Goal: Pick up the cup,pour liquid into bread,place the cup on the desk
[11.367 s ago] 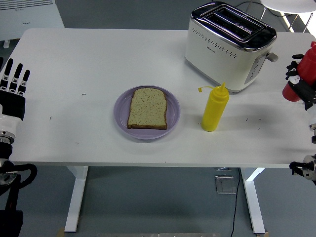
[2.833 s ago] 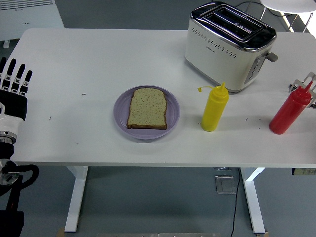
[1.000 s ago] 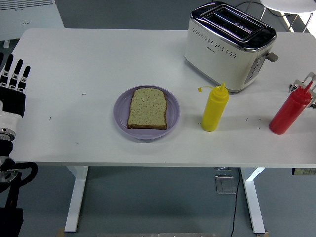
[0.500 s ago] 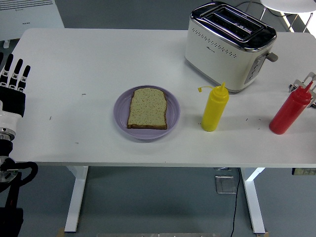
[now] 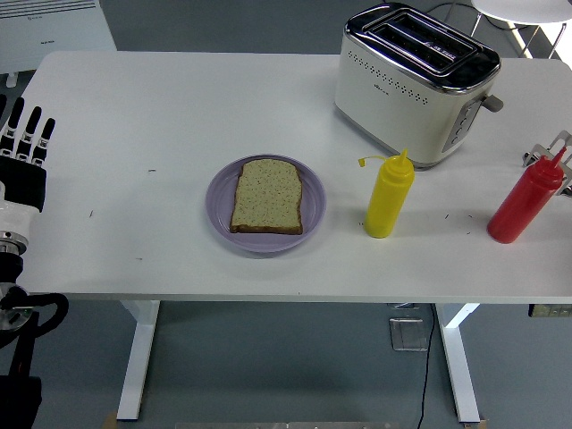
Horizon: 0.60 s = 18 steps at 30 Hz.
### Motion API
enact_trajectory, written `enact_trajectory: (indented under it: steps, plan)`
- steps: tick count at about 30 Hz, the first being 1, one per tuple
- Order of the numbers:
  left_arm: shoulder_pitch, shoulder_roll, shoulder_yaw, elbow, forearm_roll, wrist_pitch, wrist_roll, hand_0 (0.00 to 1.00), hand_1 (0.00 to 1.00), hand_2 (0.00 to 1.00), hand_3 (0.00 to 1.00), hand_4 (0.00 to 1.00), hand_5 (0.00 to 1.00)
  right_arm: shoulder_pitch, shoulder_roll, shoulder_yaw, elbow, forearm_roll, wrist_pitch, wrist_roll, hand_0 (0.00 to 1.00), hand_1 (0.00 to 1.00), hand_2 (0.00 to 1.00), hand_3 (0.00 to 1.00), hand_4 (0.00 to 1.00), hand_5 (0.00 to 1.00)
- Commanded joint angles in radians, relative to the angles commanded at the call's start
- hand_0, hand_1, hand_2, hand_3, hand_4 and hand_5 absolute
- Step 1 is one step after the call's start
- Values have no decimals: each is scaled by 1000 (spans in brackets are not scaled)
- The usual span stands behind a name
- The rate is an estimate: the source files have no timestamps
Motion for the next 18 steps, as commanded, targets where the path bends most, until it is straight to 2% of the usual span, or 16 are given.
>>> enact_trajectory:
  steps: [18]
  plan:
    - [-3, 1, -6, 0, -1, 2, 0, 803, 774, 792, 718, 484, 998, 4, 5, 3, 2, -3, -1, 0, 789, 694, 714, 690, 508, 468]
